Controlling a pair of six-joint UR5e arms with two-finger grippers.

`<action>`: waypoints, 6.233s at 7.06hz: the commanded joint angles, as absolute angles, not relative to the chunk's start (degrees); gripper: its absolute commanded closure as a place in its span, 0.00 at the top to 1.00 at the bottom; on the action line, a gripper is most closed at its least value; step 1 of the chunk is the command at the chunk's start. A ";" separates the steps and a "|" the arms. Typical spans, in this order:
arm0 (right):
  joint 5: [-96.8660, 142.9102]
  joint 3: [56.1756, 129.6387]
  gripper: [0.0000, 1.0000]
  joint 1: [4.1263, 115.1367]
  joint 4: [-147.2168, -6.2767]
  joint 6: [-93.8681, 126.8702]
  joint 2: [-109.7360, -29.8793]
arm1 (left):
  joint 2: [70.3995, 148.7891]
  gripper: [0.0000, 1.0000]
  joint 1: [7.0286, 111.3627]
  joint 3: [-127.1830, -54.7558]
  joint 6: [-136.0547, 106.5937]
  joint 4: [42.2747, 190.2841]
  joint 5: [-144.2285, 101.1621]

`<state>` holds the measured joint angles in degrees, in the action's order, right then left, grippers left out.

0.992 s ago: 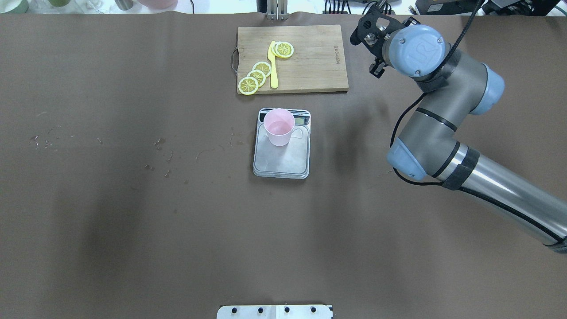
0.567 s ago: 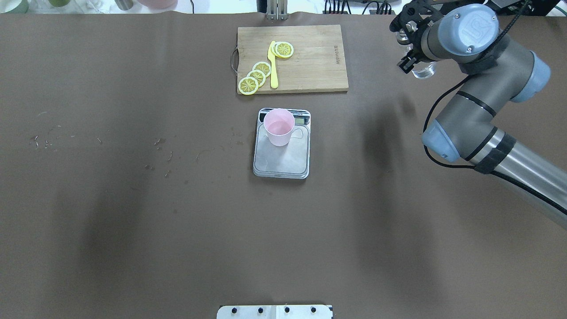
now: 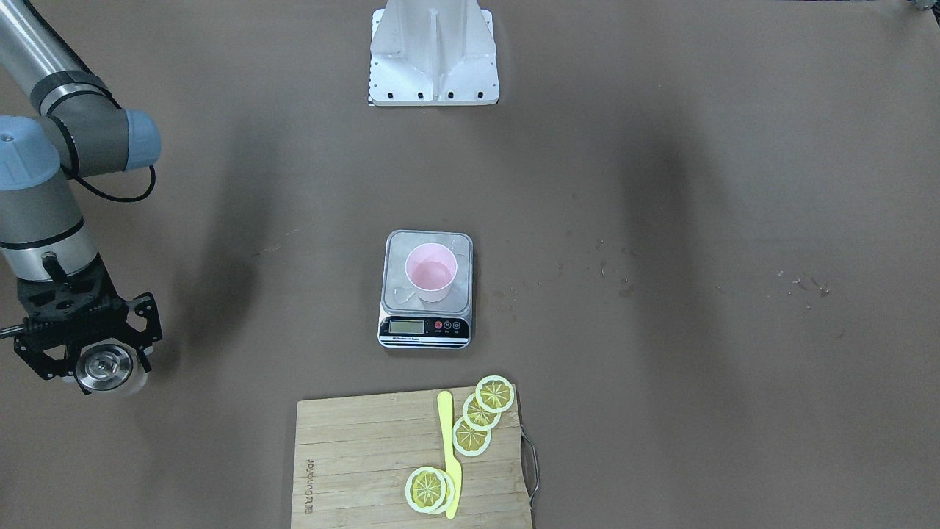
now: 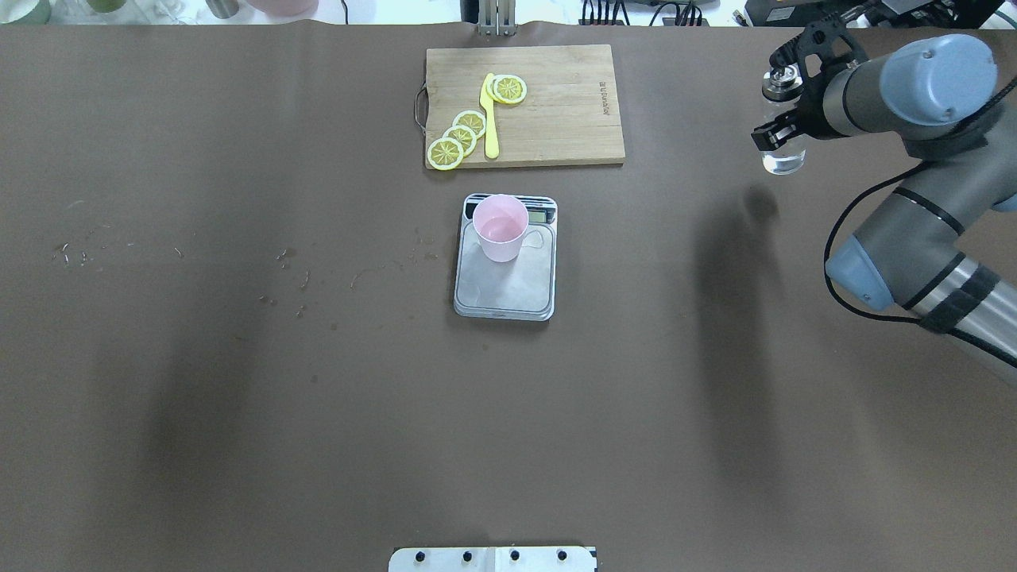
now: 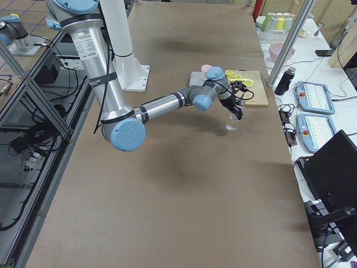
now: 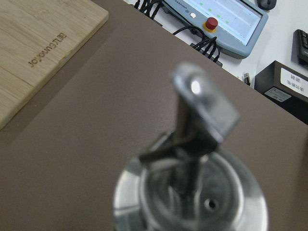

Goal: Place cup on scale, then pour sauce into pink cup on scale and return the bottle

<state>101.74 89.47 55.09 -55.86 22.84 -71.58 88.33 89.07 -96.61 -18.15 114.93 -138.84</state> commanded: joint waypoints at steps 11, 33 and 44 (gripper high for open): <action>100.55 87.82 0.00 53.54 -28.59 32.77 -86.14 | 88.51 0.97 89.12 -96.86 -18.37 115.93 -138.78; 101.07 85.61 1.00 52.38 -22.50 34.72 -86.04 | 88.51 0.97 89.12 -96.94 -18.37 116.72 -138.69; 122.63 90.09 1.00 69.02 -20.89 35.51 -98.45 | 88.68 0.97 89.12 -96.86 -18.28 116.72 -138.69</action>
<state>114.85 90.59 62.06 -18.45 35.94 -98.76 88.56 89.12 -96.96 -18.36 116.72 -138.69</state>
